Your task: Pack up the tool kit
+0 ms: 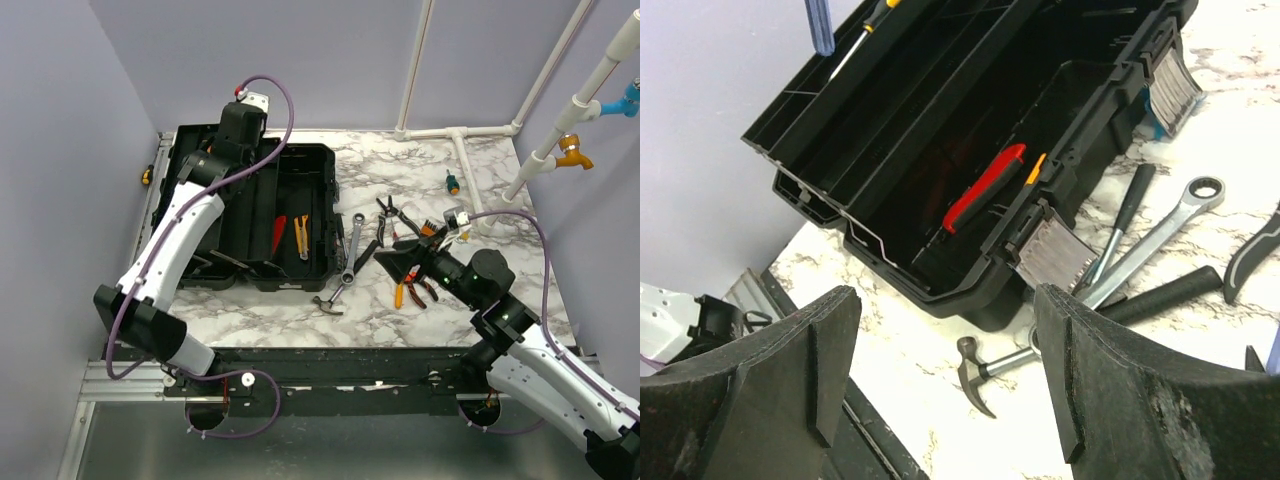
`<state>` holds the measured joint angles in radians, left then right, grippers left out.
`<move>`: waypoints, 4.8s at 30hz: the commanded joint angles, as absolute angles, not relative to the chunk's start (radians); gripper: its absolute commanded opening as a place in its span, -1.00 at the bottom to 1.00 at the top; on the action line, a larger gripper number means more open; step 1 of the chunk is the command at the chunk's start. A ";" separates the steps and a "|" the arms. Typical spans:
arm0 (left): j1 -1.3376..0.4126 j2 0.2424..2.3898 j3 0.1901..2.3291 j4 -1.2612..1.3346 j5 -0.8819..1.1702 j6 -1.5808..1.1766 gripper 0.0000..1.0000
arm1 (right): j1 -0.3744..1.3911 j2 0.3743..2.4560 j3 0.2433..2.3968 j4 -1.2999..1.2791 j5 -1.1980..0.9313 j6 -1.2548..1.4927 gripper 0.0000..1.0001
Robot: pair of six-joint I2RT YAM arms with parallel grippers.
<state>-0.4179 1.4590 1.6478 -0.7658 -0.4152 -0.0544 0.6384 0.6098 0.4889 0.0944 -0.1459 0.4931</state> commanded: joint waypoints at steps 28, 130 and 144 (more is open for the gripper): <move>-0.218 1.670 1.835 -0.846 -0.379 -0.067 0.54 | 0.638 1.193 0.658 -0.503 0.239 0.776 0.30; -0.481 1.695 1.662 -1.043 -0.558 -0.316 0.33 | 0.638 0.788 0.567 -0.380 0.352 0.678 0.80; -0.603 1.387 1.472 -0.777 -0.087 -0.334 0.97 | 0.639 1.146 0.702 -0.399 0.300 0.685 0.68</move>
<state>-0.5926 1.5066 1.5681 -0.9447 -0.4076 -0.3229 0.6353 1.0973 0.6495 -0.4171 0.3393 0.6807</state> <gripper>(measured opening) 0.950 0.844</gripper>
